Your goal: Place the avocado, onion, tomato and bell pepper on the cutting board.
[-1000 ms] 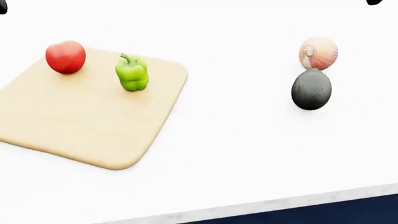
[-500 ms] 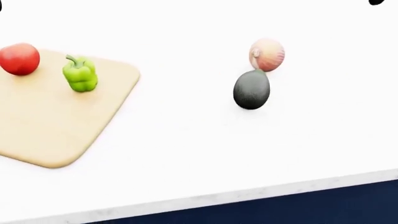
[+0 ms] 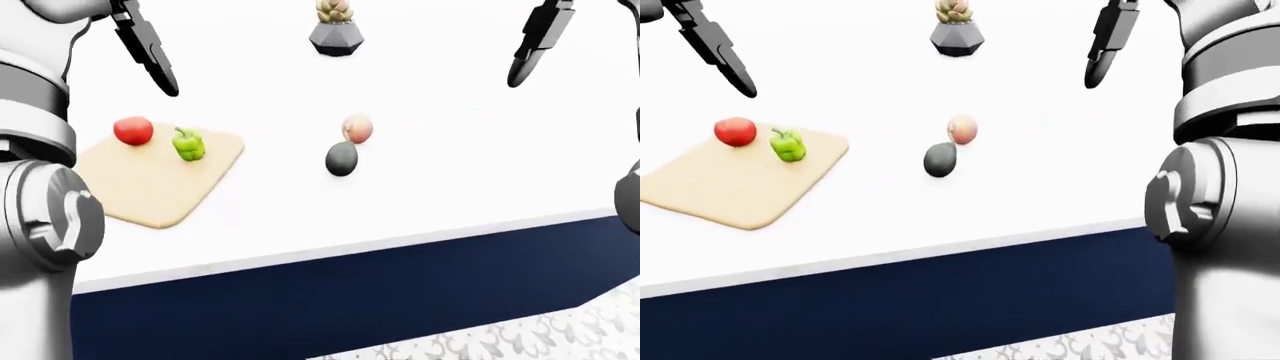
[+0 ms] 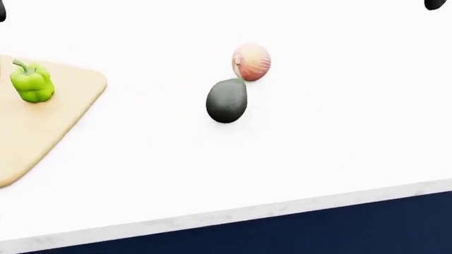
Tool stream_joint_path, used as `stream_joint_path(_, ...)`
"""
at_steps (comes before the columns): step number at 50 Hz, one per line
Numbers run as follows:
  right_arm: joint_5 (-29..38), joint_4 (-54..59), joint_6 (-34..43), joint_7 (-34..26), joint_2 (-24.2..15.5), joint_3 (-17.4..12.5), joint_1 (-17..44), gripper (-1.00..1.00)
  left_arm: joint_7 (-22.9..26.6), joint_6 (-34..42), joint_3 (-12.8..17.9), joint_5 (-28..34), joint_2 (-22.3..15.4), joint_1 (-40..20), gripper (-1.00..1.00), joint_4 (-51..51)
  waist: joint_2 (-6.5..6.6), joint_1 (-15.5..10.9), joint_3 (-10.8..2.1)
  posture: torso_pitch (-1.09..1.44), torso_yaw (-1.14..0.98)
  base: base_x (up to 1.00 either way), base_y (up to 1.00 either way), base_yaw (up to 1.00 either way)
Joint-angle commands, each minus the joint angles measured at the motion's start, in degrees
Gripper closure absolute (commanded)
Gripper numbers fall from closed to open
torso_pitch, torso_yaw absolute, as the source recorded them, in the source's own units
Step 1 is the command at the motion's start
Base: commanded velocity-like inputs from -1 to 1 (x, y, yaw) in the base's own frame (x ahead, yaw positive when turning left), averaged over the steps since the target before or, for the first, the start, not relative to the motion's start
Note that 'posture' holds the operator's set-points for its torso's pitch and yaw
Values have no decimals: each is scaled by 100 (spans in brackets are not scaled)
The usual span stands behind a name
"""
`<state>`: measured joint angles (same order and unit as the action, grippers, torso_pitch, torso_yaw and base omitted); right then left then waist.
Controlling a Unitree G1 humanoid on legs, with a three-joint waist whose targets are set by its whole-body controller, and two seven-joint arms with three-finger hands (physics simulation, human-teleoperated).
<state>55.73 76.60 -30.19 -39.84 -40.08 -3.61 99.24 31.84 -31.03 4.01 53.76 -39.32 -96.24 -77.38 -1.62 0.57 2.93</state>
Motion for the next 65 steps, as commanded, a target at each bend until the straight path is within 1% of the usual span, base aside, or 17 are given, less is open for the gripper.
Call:
stream_joint_path(1,-92,-242,-53,105,32,-41,249,-100,-133,30,96,-93,-146,-255,-100,241,-3,-93,-194,0,0,0,-20,0)
stream_joint_path(9,-82,-243,-62,106,42,-39,231,-100,-157,36,104,-99,-147,-190,-100,237,403,-116,-128,0,0,0,-20,0)
stream_joint_path(12,-75,-243,-65,102,36,-36,242,-100,-156,30,102,-98,-142,-179,-100,237,785,-70,-227,0,0,0,-20,0)
stream_joint_path(13,-67,-242,-70,117,34,-31,237,-100,-153,34,101,-96,-146,-187,-100,238,598,-79,-179,0,0,0,-20,0)
stream_joint_path(15,-53,-237,-98,133,37,-23,221,-100,-144,31,100,-95,-155,-187,-100,240,658,-20,-231,0,0,0,-20,0)
stream_joint_path(22,-49,-234,-143,95,40,-29,226,-100,-154,30,96,-80,-173,-193,-100,237,304,-12,-158,0,0,1,-20,0)
stream_joint_path(24,-48,-235,-149,96,42,-30,217,-100,-150,35,99,-81,-174,-200,-100,239,116,-54,-130,0,0,6,-20,0)
stream_joint_path(26,-24,-229,-112,140,44,-22,232,-100,-154,32,97,-74,-185,-202,-100,238,-279,-102,-214,0,0,7,-17,0)
stream_joint_path(28,-13,-232,-141,197,44,-20,231,-100,-164,19,93,-64,-196,-189,-100,236,-238,-57,1,0,0,0,0,0)
stream_joint_path(38,-18,-237,-207,125,43,-18,213,-100,-161,26,96,-50,-214,-178,-100,235,172,78,23,0,0,0,0,0)
stream_joint_path(41,9,-237,-219,141,48,-3,236,-100,-148,32,100,-50,-215,-199,-100,238,422,174,-65,0,0,0,0,0)
stream_joint_path(49,35,-233,-255,116,48,-10,240,-100,-133,35,102,-48,-213,-197,-100,239,166,43,-144,0,0,11,0,0)
stream_joint_path(53,75,-240,-321,118,26,16,224,-100,-126,47,103,-47,-218,-203,-100,241,-207,-37,-91,0,0,12,0,0)
stream_joint_path(54,70,-235,-311,109,31,6,231,-100,-131,46,100,-43,-219,-200,-100,241,-30,-34,-111,0,0,11,0,0)
stream_joint_path(56,63,-240,-308,89,41,-3,230,-100,-122,53,102,-44,-219,-199,-100,240,-47,-62,-160,0,0,11,0,0)
stream_joint_path(62,52,-245,-313,71,52,-14,246,-100,-115,58,107,-48,-228,-197,-100,242,287,-69,-82,0,0,12,0,0)
stream_joint_path(65,45,-245,-320,49,58,-18,243,-100,-103,59,107,-49,-230,-195,-100,242,713,-1,-173,0,0,11,0,0)
